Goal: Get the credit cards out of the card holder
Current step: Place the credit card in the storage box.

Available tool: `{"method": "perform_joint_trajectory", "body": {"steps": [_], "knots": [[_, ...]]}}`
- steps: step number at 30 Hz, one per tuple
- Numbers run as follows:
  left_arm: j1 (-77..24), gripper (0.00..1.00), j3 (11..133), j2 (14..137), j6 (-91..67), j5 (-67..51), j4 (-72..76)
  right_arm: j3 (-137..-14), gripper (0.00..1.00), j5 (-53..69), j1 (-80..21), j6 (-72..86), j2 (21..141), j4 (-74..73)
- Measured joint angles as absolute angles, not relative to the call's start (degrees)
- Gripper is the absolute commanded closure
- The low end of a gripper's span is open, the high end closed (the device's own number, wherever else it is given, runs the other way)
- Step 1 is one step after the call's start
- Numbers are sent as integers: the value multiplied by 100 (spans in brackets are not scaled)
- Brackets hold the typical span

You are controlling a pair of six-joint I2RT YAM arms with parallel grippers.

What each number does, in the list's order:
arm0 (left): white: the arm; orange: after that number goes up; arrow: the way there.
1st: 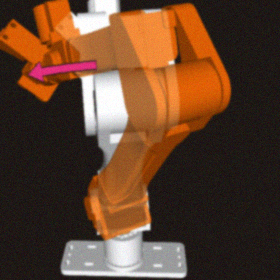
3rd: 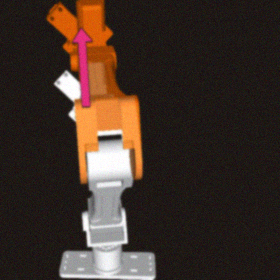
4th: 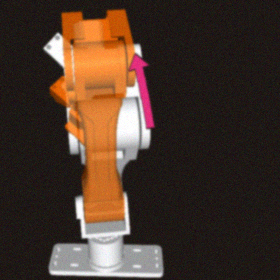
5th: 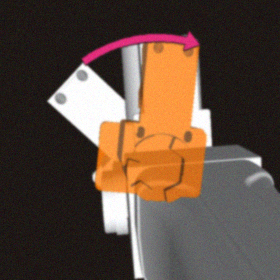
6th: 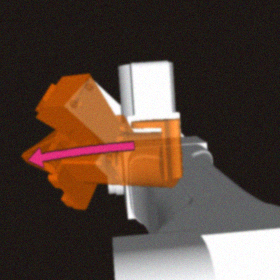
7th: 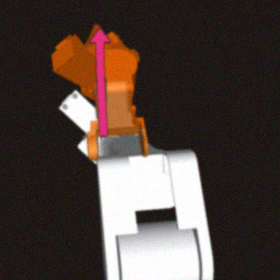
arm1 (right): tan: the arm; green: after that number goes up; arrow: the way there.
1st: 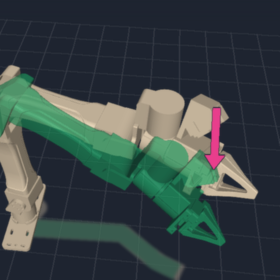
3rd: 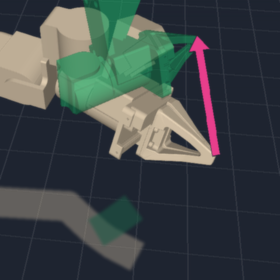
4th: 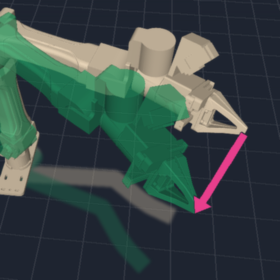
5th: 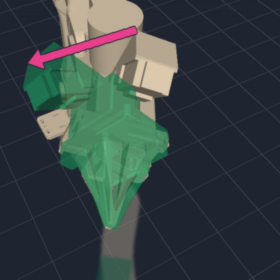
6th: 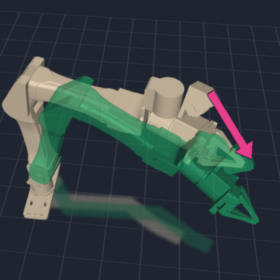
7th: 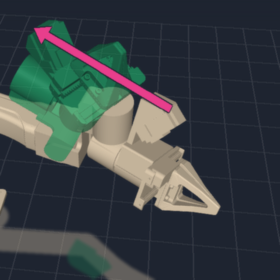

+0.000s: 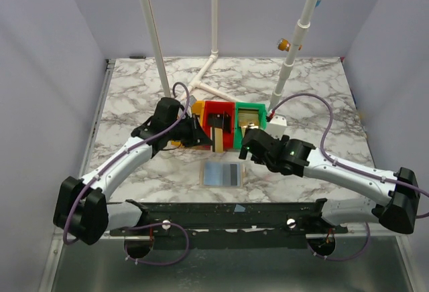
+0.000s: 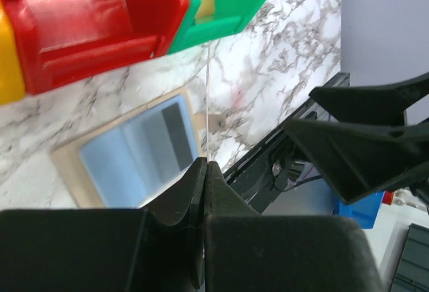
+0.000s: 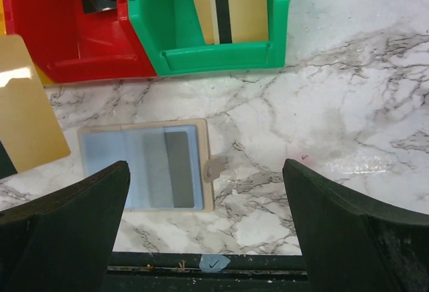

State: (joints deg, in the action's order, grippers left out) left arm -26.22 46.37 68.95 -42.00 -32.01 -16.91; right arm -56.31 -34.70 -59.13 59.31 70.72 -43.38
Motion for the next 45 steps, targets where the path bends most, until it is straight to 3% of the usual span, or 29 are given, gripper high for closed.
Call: {"method": "perform_joint_trajectory", "body": {"steps": [15, 45], "knots": [[-3356, 100, 7199, 9137, -4143, -2668, -1951, -5629, 0, -3968, -5913, 6353, 6353, -5054], [-3903, 100, 9977, 11944, -4281, -1944, -2740, -5629, 0, -4040, -5885, 6453, 6198, -5323]]}}
